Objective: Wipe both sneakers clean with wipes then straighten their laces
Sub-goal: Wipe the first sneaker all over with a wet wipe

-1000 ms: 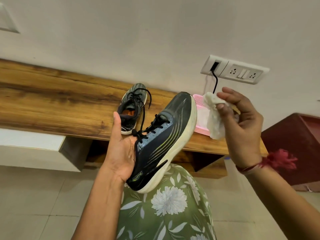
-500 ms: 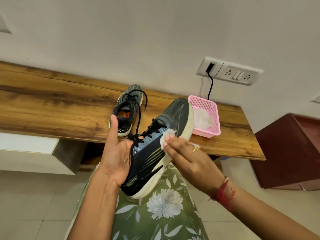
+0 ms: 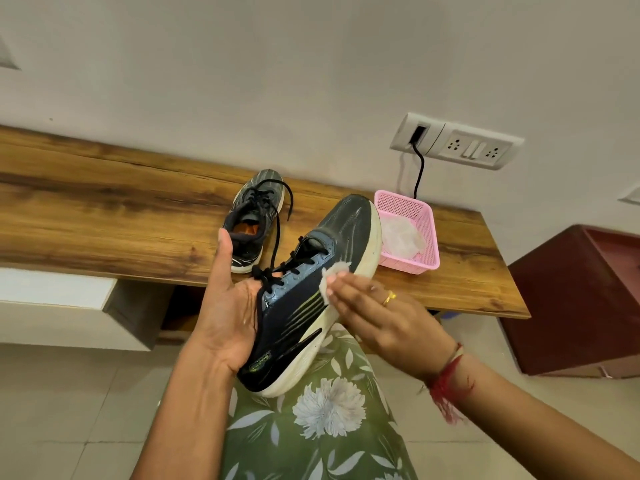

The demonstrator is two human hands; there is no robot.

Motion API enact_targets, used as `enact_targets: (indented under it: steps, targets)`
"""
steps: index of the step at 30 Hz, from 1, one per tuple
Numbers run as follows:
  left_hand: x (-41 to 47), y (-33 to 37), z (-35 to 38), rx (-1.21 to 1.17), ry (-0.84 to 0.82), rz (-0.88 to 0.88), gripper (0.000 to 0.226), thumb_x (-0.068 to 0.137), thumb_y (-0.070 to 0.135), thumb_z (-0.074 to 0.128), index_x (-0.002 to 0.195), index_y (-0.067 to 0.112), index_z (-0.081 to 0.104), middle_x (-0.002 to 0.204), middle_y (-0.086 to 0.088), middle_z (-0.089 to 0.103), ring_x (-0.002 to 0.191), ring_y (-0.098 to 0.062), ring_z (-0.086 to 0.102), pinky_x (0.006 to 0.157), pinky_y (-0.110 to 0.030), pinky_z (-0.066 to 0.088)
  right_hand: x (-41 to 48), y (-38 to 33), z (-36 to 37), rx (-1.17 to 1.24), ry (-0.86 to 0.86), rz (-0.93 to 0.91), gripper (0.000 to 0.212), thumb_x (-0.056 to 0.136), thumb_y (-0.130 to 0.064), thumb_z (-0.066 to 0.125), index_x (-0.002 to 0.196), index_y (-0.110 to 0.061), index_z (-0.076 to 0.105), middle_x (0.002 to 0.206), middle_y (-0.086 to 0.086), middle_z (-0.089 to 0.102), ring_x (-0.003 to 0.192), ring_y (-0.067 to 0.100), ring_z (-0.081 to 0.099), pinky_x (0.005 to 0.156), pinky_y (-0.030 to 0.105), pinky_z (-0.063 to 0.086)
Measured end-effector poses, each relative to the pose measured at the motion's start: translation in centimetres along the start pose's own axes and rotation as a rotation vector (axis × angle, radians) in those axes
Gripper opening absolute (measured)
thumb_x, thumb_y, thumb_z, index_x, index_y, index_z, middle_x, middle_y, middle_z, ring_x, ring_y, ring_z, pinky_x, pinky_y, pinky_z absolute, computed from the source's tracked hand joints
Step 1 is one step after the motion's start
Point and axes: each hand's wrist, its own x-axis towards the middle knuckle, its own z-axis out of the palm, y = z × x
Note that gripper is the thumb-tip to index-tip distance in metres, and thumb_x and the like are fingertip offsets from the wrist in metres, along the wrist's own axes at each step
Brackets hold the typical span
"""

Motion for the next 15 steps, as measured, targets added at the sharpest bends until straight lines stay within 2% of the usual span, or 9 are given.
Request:
enact_targets:
  steps: [2,5,8,10,12,15]
  targets:
    - [0.0,0.1,0.5,-0.021,-0.014,-0.001,0.101,0.071,0.086,0.029,0.109,0.004,0.071,0.118,-0.022,0.065,0.109,-0.033,0.065,0.082,-0.042,0.057,0.2,1.4,-0.3,-0.048,0.050,0.118,0.034,0.092,-0.006,0.048,0.124,0.000,0.056,0.127,0.017,0.057,0.119,0.029,0.054,0.101,0.042,0.043]
    - [0.2,0.1,0.7,0.007,-0.022,-0.001,0.100,0.072,0.086,0.027,0.110,0.004,0.071,0.119,-0.022,0.065,0.110,-0.033,0.064,0.088,-0.044,0.055,0.5,0.2,0.0,-0.034,0.086,0.218,0.034,0.089,-0.005,0.048,0.120,0.000,0.059,0.123,0.016,0.060,0.115,0.026,0.057,0.108,0.044,0.033]
    - [0.2,0.0,0.2,0.045,-0.004,-0.002,0.101,0.071,0.085,0.028,0.110,0.002,0.070,0.119,-0.023,0.065,0.111,-0.034,0.063,0.097,-0.045,0.045,-0.3,-1.7,0.5,0.048,-0.021,0.108,0.035,0.087,-0.004,0.049,0.120,-0.001,0.059,0.122,0.015,0.061,0.115,0.024,0.057,0.108,0.043,0.033]
    - [0.1,-0.1,0.0,0.068,0.014,0.009,0.098,0.074,0.083,0.026,0.107,0.003,0.072,0.116,-0.022,0.066,0.107,-0.032,0.066,0.092,-0.042,0.044,-0.4,-0.9,-0.4,0.037,-0.061,0.041,0.033,0.089,-0.008,0.046,0.117,-0.002,0.062,0.119,0.014,0.063,0.110,0.024,0.060,0.106,0.042,0.034]
    - [0.0,0.0,-0.1,0.106,0.041,0.010,0.096,0.075,0.082,0.023,0.102,0.006,0.075,0.111,-0.019,0.069,0.101,-0.028,0.068,0.085,-0.039,0.045,-0.3,0.9,-1.3,-0.006,-0.012,0.110,0.031,0.089,-0.006,0.047,0.115,0.000,0.063,0.117,0.016,0.063,0.106,0.026,0.062,0.105,0.043,0.036]
    - [0.1,0.2,0.0,0.141,0.029,-0.003,0.101,0.072,0.084,0.023,0.111,0.003,0.069,0.113,-0.019,0.069,0.104,-0.029,0.067,0.092,-0.041,0.044,0.1,3.4,-1.8,-0.044,0.091,0.285,0.032,0.088,0.002,0.047,0.117,0.003,0.061,0.119,0.019,0.061,0.110,0.030,0.059,0.108,0.042,0.033]
